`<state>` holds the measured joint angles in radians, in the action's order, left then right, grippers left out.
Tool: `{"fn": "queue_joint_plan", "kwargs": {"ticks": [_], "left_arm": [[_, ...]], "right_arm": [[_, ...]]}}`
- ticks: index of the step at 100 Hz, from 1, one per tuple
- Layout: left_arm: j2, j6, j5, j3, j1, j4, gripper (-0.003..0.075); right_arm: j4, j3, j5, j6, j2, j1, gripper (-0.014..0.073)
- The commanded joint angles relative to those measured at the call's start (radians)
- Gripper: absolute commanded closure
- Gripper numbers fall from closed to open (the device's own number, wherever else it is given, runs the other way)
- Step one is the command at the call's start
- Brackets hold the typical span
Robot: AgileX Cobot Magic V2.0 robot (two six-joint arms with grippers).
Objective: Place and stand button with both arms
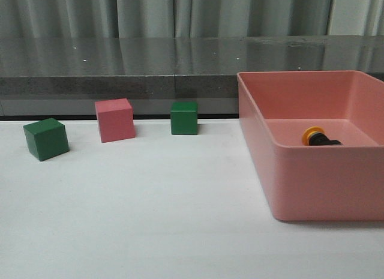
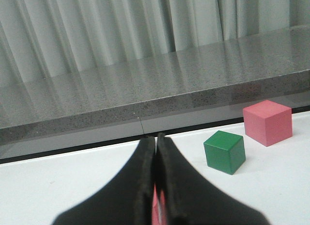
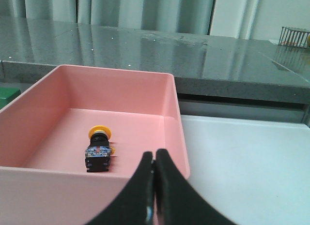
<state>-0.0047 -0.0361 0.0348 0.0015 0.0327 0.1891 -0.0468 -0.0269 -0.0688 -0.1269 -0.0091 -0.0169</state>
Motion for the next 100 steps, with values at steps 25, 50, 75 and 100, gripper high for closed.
{"fn": "queue_joint_plan", "kwargs": {"ticks": [25, 50, 75, 100], "left_arm": [[-0.032, -0.013, -0.075, 0.027, 0.001, -0.01, 0.0739], [-0.032, -0.013, -0.075, 0.027, 0.001, -0.01, 0.0739], [-0.032, -0.013, -0.075, 0.027, 0.001, -0.01, 0.0739], [-0.032, -0.013, -0.075, 0.027, 0.001, -0.01, 0.0739]], "right_arm": [[0.009, 0.013, 0.074, 0.001, -0.017, -0.007, 0.0655], [0.009, 0.013, 0.074, 0.001, -0.017, -0.007, 0.0655], [0.008, 0.016, 0.154, 0.001, -0.017, -0.007, 0.0655], [-0.06, 0.156, -0.039, 0.058, -0.012, -0.004, 0.0655]]}}
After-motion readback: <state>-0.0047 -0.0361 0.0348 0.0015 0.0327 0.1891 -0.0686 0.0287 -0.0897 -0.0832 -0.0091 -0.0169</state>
